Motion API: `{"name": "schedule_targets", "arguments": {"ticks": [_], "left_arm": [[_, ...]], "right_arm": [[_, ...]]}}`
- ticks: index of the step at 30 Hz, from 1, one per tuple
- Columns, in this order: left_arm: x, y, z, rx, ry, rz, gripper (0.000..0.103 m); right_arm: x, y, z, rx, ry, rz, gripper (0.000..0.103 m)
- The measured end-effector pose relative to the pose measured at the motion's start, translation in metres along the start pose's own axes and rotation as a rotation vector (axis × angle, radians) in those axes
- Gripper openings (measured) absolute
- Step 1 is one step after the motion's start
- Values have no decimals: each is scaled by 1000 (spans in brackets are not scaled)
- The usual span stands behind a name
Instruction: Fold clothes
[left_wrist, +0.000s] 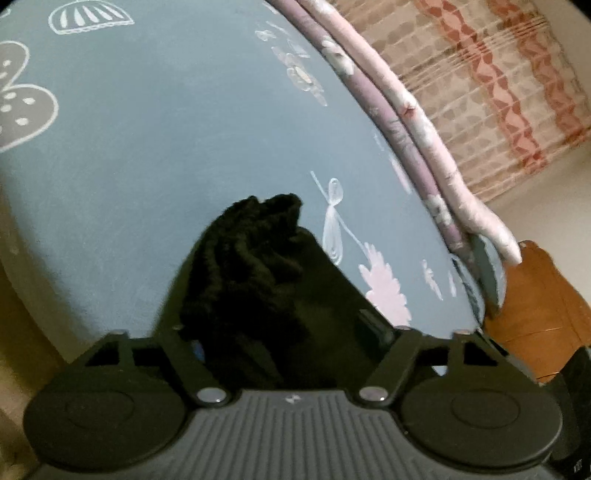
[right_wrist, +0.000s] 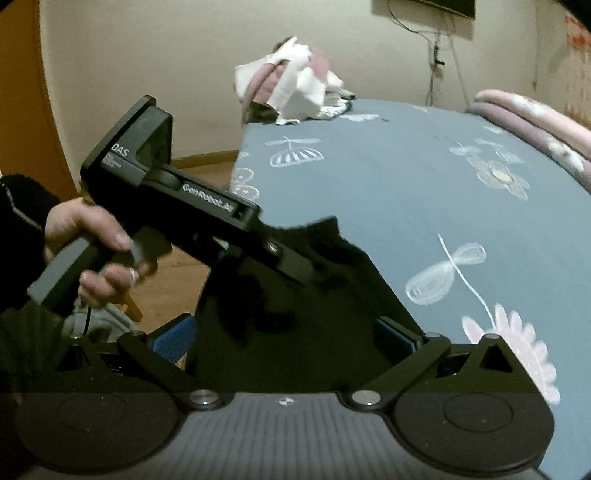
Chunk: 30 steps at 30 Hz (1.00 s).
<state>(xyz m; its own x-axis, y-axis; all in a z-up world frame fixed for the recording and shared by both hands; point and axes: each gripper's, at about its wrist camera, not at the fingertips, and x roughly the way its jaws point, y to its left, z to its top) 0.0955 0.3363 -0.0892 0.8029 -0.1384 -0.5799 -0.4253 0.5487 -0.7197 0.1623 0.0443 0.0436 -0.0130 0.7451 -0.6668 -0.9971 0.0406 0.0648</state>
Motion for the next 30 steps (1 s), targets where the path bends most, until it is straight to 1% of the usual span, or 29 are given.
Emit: {"name": "schedule_targets", "arguments": {"ticks": [1,2,3,4,5,6,10,12,18,22,25,27,28,30], "left_arm": [[-2,3,1,-21,1,5,59],[-3,5,2,-36,2,15,49],[-4,7,2,-41,5,34,43],[-5,7,3,-39,9,59,31],[-6,7,2,-32,12,84,24],[-7,7,2,-20,14,100,22],[-9,-8,1,68,24,160,20],[-12,-17,1,110,24,167,20],[-26,-49,1,222,19,153,19],[-30,-67,0,264,17,134,19],[-34,-74,-2,287,20,121,19],[-36,-77,-3,304,23,118,19],[-37,-79,-3,311,23,119,19],[-38,-83,-5,322,24,110,19]], "right_arm": [[-5,-2,-4,15,3,0,103],[-9,-5,-8,30,8,5,103],[-13,-8,-12,45,13,10,103],[-15,-11,-14,61,16,16,103],[-17,-15,-16,77,19,23,103],[-18,-18,-18,96,22,32,103],[-15,-28,-29,213,35,103,103],[-14,-33,-35,271,41,139,103],[-9,-47,-52,446,60,248,103],[0,-51,-56,559,60,365,103],[10,-53,-60,643,71,449,103],[24,-50,-65,687,102,479,103],[29,-47,-67,698,121,479,103],[35,-44,-69,711,131,497,103]]}}
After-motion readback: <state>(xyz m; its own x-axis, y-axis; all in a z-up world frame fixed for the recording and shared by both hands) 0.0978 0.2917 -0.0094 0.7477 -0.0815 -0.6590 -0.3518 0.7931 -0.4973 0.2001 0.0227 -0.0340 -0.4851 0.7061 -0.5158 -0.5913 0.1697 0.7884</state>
